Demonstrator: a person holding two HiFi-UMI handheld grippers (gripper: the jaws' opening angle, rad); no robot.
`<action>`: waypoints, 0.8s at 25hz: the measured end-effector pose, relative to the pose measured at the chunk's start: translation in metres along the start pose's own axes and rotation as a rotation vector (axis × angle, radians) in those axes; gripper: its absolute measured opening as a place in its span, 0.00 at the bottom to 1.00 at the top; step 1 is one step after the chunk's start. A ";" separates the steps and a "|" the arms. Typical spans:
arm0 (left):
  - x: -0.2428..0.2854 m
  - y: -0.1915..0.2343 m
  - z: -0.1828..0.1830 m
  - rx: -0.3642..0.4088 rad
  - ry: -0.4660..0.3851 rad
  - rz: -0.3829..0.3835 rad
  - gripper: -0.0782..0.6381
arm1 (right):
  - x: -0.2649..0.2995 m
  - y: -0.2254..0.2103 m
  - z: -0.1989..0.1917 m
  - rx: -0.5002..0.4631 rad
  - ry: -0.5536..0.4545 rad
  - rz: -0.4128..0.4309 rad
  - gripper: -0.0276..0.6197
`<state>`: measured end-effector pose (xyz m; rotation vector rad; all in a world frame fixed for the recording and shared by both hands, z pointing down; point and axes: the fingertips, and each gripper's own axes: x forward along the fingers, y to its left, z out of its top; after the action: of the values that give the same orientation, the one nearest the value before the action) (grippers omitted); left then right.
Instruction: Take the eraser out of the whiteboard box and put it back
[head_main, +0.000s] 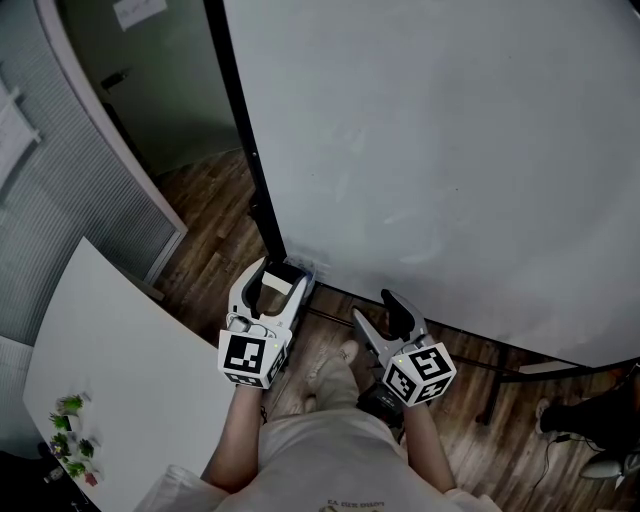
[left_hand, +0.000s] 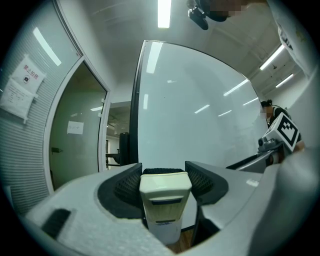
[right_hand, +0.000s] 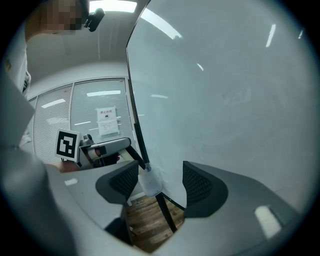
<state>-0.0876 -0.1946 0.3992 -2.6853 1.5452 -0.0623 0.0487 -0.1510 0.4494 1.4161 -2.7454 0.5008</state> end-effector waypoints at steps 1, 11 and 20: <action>0.001 0.000 -0.001 0.000 0.001 -0.002 0.48 | 0.000 -0.001 0.000 0.000 0.000 -0.002 0.47; 0.004 -0.001 -0.008 -0.006 0.016 -0.006 0.48 | -0.001 -0.006 -0.001 0.003 0.007 -0.011 0.47; 0.005 0.001 -0.018 -0.018 0.033 -0.008 0.48 | 0.002 -0.006 -0.006 0.009 0.016 -0.012 0.47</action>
<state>-0.0866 -0.1994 0.4171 -2.7180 1.5518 -0.0929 0.0518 -0.1541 0.4576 1.4228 -2.7238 0.5221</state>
